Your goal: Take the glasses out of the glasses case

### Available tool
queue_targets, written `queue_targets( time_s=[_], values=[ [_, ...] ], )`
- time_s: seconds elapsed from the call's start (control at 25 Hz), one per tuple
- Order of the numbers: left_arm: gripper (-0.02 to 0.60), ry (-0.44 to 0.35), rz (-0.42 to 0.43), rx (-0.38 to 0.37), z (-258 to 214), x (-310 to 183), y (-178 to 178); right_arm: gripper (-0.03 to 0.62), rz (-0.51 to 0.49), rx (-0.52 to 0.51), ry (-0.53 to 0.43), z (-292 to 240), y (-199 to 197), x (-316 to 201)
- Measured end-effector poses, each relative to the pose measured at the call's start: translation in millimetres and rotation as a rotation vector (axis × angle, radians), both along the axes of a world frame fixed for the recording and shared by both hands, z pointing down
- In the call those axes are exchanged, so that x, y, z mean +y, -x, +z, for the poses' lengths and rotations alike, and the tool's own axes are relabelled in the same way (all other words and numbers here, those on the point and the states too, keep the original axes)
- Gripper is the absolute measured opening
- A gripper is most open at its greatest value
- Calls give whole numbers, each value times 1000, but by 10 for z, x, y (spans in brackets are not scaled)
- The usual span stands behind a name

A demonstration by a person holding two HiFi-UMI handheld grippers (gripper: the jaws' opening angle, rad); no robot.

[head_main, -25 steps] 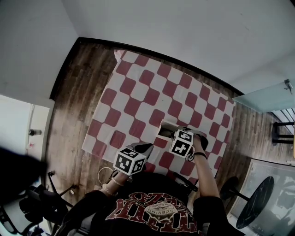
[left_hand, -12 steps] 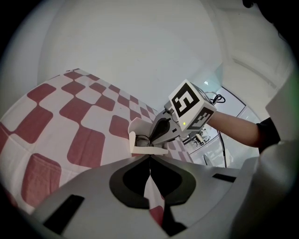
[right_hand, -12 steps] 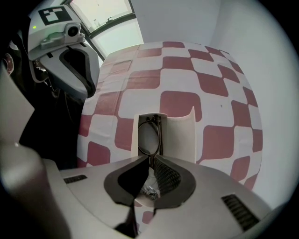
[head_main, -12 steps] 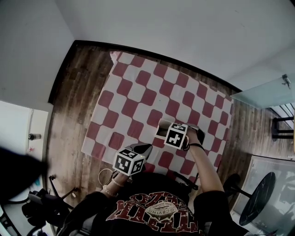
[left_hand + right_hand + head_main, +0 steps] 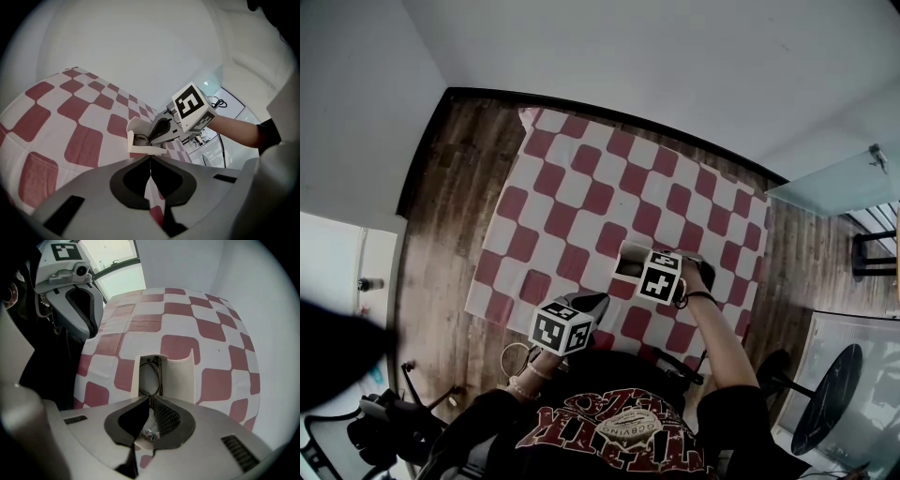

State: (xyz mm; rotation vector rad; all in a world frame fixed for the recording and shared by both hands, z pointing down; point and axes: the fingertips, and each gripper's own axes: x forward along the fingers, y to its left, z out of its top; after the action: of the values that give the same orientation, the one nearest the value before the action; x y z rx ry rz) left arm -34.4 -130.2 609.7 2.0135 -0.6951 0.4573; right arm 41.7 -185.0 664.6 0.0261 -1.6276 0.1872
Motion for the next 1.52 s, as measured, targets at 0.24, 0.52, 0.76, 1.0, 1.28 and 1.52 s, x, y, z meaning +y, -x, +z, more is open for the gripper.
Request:
queue_targets(
  time_s=[0.24,0.52,0.76,1.0,1.28,1.52],
  values=[
    [9,-5,12,1,-24,29,-2,31,7,-32,-35,-19,-5,1],
    [9,20,32,6,1,112,-11,31,14,-61,-74,-30,-4,0],
    [9,9,37,-3,-26,140,8,31,28,-96,-124,-47,-3,-8],
    [9,-5,40,-11,-76,151,19,30,33,-124,-173,-79,-17,-13],
    [9,-19,33,-15,-113,160,36,29,24,-133,-213,-58,-63,-4],
    [9,-19,26,-13,-121,169,49,29,11,-122,-234,-61,-62,-10]
  ],
)
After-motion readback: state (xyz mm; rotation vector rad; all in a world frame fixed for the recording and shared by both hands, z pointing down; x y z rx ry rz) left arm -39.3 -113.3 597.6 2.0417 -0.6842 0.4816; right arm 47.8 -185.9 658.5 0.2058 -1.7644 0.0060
